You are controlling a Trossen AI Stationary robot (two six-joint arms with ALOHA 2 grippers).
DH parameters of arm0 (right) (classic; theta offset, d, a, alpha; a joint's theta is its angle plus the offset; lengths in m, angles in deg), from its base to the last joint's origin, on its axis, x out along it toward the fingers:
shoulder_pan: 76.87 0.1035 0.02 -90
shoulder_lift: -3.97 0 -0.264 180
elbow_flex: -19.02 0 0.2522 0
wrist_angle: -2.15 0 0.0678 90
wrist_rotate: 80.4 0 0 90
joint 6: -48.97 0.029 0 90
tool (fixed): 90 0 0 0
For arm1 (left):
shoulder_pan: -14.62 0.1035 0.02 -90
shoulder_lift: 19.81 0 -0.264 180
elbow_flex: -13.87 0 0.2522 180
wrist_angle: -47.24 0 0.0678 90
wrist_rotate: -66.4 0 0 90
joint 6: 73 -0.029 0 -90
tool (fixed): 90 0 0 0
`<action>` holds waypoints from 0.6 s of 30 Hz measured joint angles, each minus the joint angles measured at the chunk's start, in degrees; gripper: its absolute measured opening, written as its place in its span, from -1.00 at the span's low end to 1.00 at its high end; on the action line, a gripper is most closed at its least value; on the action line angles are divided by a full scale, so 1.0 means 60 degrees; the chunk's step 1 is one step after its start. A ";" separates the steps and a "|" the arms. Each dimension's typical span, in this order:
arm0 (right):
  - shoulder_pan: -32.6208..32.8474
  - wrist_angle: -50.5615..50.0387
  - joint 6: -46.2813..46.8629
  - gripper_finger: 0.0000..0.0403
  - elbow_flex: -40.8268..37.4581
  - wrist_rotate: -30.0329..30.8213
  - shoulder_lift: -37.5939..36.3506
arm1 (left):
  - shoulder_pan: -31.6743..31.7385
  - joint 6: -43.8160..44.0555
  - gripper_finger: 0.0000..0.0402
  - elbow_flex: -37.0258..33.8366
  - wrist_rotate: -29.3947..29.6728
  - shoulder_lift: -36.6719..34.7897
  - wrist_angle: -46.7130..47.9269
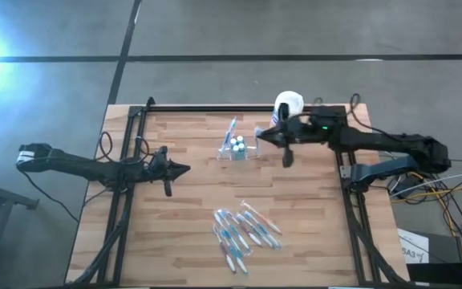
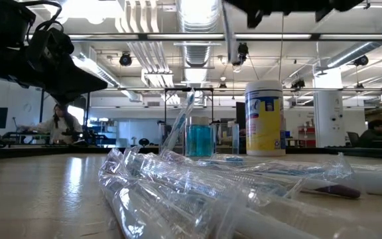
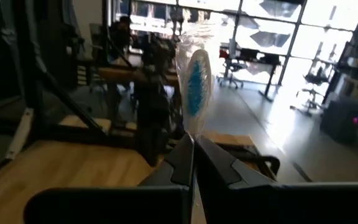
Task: Pick & Place toothbrushing station
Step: Put the blue toothbrush into the transparent organizer
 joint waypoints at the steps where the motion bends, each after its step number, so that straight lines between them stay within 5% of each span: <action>1: -0.0124 0.0176 -0.0049 -0.96 -0.0085 0.0003 0.0255 | 0.0000 0.0000 -0.95 0.0000 -0.0005 0.0001 0.0037; 7: -0.0781 0.2241 0.0060 -0.96 -0.0678 0.0107 0.1546 | -0.0004 0.0000 -0.95 0.0000 -0.0098 0.0011 0.0355; 18: -0.1326 0.5335 0.0651 -0.96 -0.2235 0.1800 0.2900 | 0.0000 0.0001 -0.95 0.0000 -0.0211 0.0011 0.0454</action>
